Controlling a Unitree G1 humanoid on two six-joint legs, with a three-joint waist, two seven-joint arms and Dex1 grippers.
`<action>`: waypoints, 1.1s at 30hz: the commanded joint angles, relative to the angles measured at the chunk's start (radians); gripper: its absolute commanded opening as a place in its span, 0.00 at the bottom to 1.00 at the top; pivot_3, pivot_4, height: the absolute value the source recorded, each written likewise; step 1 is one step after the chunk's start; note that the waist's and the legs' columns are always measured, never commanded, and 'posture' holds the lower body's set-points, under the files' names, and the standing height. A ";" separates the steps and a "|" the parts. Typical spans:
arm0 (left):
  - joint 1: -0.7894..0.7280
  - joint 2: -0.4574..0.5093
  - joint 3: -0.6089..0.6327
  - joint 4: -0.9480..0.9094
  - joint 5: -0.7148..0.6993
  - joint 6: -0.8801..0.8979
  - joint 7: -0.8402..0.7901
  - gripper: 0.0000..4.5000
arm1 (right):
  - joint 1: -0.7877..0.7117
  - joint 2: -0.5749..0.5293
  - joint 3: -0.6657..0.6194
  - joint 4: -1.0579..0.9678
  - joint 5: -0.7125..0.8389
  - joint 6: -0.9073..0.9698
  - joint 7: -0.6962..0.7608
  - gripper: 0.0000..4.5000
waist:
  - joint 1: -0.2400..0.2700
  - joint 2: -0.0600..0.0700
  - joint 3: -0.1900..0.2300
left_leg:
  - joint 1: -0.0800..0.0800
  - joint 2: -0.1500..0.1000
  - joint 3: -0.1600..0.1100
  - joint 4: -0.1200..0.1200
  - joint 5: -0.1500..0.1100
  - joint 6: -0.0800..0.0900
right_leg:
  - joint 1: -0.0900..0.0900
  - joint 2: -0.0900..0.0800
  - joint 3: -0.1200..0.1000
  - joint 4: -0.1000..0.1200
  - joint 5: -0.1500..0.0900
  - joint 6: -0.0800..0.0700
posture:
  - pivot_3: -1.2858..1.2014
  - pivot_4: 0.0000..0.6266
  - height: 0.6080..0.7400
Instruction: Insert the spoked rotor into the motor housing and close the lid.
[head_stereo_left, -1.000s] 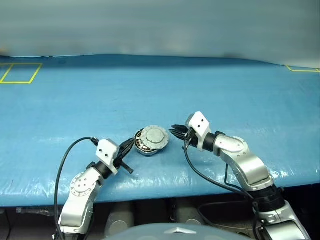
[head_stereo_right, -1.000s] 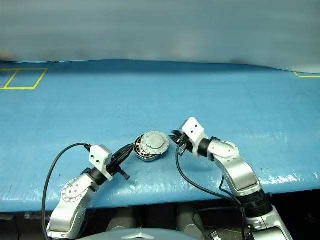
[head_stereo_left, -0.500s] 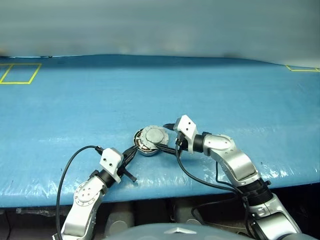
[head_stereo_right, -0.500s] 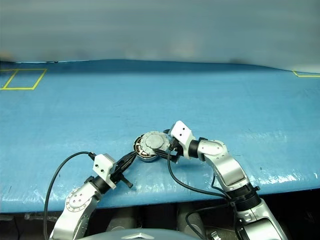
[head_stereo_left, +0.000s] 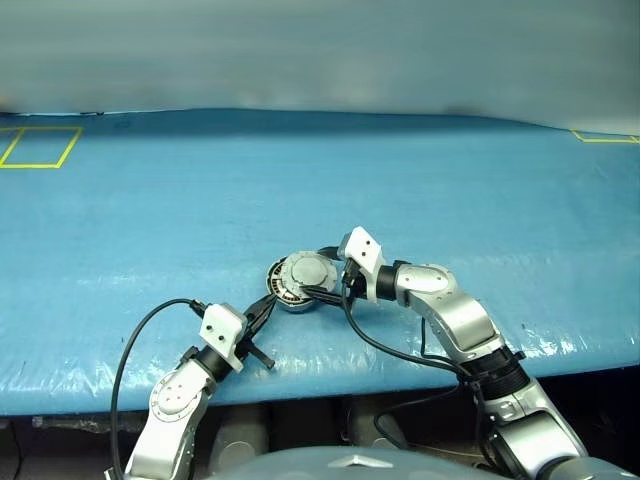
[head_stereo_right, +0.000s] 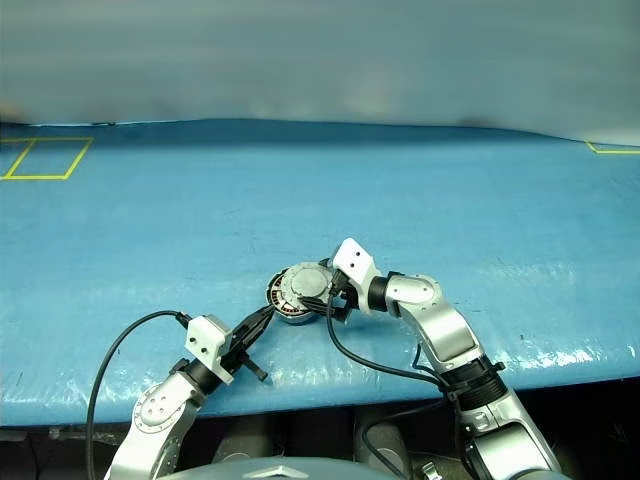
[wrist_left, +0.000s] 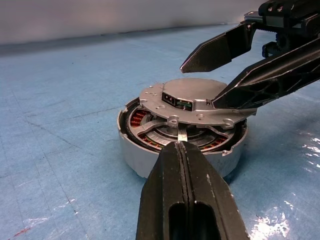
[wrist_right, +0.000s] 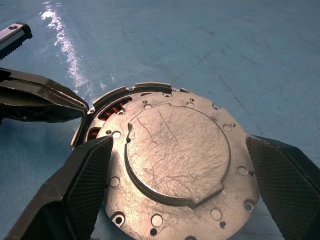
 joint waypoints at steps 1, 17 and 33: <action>0.004 -0.003 -0.013 -0.018 0.001 -0.014 0.009 0.00 | -0.013 0.011 -0.006 -0.015 0.010 0.006 0.005 1.00 | 0.000 0.000 0.000 | 0.000 0.000 0.000 0.000 0.000 0.000 | 0.000 0.000 0.000 0.000 0.000 0.000 | 0.52 0.24 1.00; 0.010 0.009 -0.021 -0.026 0.010 -0.018 0.026 0.00 | -0.003 0.045 0.001 -0.016 0.010 0.055 -0.020 0.79 | -0.002 0.000 0.000 | 0.000 0.000 0.000 -0.001 0.000 0.000 | 0.000 0.000 0.000 0.000 0.000 0.000 | 0.52 0.24 1.00; 0.011 0.013 -0.022 0.012 0.009 -0.044 0.021 0.00 | 0.001 0.056 0.030 -0.149 -0.043 0.189 -0.145 0.68 | -0.003 0.000 0.000 | 0.000 0.001 0.000 -0.001 0.000 0.000 | -0.001 -0.001 0.000 0.000 -0.001 0.000 | 0.52 0.24 1.00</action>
